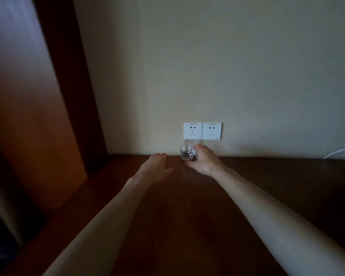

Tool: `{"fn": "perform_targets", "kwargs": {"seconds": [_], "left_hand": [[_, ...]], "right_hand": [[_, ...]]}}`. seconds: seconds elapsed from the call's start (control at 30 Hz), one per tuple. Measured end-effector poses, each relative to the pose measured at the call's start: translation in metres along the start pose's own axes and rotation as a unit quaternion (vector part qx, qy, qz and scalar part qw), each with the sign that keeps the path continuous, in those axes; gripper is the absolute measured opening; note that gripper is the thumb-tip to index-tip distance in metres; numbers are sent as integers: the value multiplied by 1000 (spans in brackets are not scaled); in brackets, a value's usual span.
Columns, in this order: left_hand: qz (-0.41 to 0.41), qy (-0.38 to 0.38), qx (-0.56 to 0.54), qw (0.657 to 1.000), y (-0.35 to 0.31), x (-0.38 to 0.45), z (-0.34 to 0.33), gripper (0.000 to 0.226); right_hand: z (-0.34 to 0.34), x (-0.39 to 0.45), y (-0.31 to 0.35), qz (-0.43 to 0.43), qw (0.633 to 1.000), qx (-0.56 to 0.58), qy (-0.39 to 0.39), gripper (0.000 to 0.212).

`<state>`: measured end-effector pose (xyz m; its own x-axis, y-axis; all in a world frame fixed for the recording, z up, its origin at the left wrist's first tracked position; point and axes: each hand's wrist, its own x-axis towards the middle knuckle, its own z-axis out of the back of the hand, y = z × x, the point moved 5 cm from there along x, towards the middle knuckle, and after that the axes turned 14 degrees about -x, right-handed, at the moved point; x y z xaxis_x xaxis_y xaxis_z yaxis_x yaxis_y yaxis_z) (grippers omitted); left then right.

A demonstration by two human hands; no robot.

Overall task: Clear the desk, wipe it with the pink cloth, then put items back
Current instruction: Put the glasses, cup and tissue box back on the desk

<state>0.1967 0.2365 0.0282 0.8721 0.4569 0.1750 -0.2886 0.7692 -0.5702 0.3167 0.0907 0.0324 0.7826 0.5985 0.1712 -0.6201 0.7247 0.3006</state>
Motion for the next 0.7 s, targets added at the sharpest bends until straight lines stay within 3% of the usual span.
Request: {"fn": "perform_targets", "kwargs": {"seconds": [0.13,0.27,0.47,0.7], "left_hand": [[-29,-35,24,999,17,-122,46,48],[-2,-75,51,996,64,-236,93,41],[134,-148,81,976,176,-374,170,35],[276,-183,76,941,312,-485,203,38]], "right_hand": [[-12,-88,84,94,995,-8,23,70],[-48,-159,187,209,977,0,53,69],[-114,-226,338,344,934,14,94,62],[-215,-237,499,392,906,-16,157,62]]}}
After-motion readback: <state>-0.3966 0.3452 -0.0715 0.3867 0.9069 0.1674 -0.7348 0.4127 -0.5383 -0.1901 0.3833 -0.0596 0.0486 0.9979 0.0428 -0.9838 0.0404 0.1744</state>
